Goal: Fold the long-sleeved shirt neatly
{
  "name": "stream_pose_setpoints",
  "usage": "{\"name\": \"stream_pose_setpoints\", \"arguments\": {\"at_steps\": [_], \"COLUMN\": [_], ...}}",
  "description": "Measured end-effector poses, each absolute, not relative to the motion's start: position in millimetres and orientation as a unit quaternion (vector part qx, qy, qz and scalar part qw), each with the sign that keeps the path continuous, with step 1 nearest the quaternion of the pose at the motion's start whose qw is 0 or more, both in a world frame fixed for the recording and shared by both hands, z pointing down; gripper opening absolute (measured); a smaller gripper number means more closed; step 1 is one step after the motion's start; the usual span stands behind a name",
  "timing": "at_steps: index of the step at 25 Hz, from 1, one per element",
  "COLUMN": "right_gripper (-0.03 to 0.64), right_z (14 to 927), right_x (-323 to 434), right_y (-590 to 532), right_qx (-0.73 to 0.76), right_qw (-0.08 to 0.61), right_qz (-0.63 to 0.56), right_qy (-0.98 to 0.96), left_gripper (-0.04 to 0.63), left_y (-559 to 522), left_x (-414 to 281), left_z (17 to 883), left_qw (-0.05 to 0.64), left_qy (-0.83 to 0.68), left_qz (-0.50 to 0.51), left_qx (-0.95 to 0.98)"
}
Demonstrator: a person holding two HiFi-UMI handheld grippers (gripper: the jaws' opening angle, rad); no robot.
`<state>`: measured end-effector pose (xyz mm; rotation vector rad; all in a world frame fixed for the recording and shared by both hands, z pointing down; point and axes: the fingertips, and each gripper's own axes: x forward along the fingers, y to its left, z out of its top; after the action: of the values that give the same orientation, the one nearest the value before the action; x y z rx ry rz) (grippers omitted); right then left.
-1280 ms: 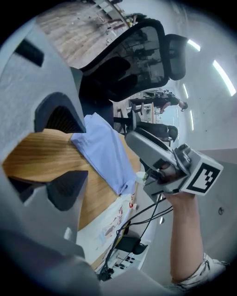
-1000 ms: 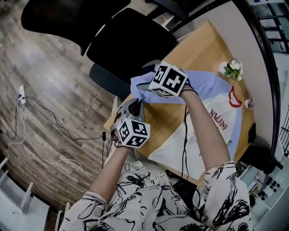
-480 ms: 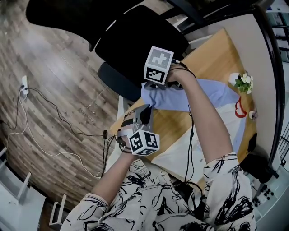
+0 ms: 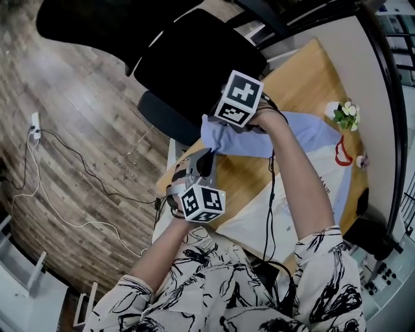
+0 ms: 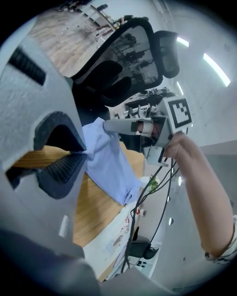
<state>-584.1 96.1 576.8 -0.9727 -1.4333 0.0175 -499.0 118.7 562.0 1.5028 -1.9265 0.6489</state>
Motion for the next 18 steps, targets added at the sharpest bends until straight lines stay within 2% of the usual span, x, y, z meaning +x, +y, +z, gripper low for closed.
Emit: {"name": "stream_pose_setpoints", "arguments": {"at_steps": [7,18], "right_gripper": [0.015,0.015], "right_z": [507,313], "right_x": [-554,-428], "right_y": [50,-86], "right_qx": [-0.362,-0.200], "right_qw": [0.527,0.272], "right_qz": [0.064,0.073], "right_qy": [-0.766,-0.938], "left_gripper": [0.025,0.026], "left_y": [85,-33], "left_x": [-477,-354], "left_z": [487,320], "left_qw": [0.217,0.086], "left_qy": [-0.751,-0.729], "left_qz": [0.195,0.150], "left_qx": [0.592,0.662]}}
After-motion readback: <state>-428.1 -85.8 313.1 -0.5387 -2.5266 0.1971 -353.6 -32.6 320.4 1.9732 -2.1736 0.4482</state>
